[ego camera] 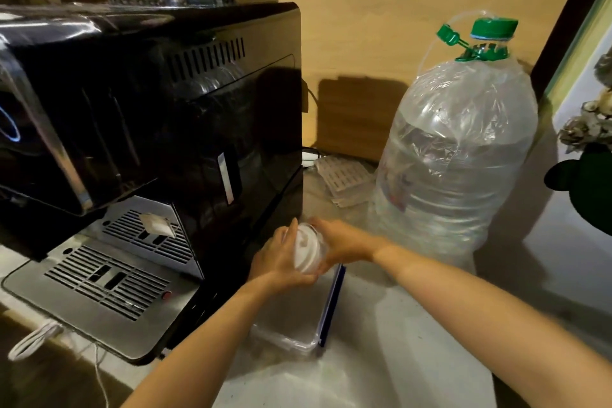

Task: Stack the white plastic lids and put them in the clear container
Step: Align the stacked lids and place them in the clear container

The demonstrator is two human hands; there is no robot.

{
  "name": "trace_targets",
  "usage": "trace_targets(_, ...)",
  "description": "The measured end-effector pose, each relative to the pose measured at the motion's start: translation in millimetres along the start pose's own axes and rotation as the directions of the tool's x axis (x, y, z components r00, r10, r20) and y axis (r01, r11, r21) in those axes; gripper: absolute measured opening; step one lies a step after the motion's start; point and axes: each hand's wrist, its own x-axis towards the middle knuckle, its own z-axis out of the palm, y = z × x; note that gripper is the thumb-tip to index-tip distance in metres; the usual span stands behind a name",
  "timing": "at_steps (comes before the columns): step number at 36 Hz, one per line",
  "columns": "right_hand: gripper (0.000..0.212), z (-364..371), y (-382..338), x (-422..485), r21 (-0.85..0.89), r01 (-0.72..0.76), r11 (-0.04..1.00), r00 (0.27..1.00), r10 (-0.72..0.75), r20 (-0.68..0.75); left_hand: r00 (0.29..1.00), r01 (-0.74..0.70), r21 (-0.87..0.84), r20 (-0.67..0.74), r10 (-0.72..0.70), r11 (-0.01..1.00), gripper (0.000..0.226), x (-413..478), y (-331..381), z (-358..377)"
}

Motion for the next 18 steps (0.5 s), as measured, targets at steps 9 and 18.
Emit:
trace_targets(9, 0.083, 32, 18, 18, -0.064, -0.060, 0.996, 0.982, 0.070, 0.177, 0.986, -0.002, 0.119, 0.164, -0.018, 0.993, 0.109, -2, -11, 27)
trace_targets(18, 0.046, 59, 21, 29, -0.254, -0.119, 0.960, 0.947, 0.187, 0.261, 0.971, -0.032, 0.188, 0.240, -0.014, 0.982, 0.097, -5, -17, 48)
